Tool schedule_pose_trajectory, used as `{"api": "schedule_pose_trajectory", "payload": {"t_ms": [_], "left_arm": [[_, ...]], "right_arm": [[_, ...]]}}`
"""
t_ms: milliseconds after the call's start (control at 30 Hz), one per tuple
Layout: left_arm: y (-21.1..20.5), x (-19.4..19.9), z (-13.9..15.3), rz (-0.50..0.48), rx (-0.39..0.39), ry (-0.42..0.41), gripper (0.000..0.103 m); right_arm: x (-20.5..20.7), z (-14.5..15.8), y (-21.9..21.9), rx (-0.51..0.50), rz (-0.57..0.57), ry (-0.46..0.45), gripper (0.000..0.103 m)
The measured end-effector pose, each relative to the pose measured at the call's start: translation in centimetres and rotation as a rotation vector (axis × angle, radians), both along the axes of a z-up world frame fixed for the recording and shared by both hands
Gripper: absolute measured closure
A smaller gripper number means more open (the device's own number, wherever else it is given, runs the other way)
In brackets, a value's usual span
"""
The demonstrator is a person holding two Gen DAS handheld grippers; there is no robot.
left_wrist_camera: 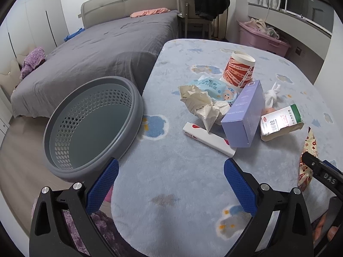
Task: Collect trash
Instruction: 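Reach the right gripper to the red-white snack wrapper and grasp it, then grasp the white tube with the left gripper while the right gripper holds the wrapper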
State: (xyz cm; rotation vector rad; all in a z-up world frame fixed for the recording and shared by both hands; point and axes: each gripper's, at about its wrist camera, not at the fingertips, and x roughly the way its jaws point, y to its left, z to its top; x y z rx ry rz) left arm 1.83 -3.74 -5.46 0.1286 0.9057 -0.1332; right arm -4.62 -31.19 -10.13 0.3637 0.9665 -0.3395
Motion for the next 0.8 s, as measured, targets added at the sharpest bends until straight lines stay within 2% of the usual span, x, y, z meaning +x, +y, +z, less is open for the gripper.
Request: {"api": "schedule_pose_trajectory", "payload": {"t_ms": [167, 200, 233, 267, 300, 367, 433, 533, 800], "left_arm": [[0.2, 0.1, 0.0, 0.006, -0.004, 0.003, 0.006], [0.2, 0.2, 0.0, 0.007, -0.005, 0.004, 0.006], [0.3, 0.2, 0.0, 0.007, -0.005, 0.005, 0.006], [0.2, 0.2, 0.0, 0.006, -0.005, 0.005, 0.006], [0.3, 0.2, 0.0, 0.006, -0.005, 0.005, 0.006], [0.3, 0.2, 0.0, 0.003, -0.005, 0.004, 0.006], [0.2, 0.3, 0.0, 0.000, -0.004, 0.005, 0.006], [0.0, 0.4, -0.1, -0.010, -0.007, 0.011, 0.006], [-1.0, 0.7, -0.8, -0.038, -0.021, 0.034, 0.006]], "right_arm": [[0.0, -0.3, 0.7, -0.022, 0.041, -0.004, 0.010], [0.0, -0.3, 0.9, -0.027, 0.049, -0.010, 0.014], [0.0, -0.3, 1.0, -0.030, 0.059, -0.006, 0.027], [0.1, -0.4, 1.1, -0.029, 0.068, 0.001, 0.035], [0.2, -0.5, 1.1, -0.016, 0.083, 0.008, 0.047], [0.1, -0.5, 1.1, 0.002, 0.095, 0.001, 0.051], [0.0, -0.3, 1.4, 0.003, 0.121, -0.008, 0.068], [-0.1, 0.1, 1.6, 0.011, 0.144, -0.032, 0.071], [-0.6, 0.8, 1.4, 0.038, 0.170, -0.088, 0.072]]}}
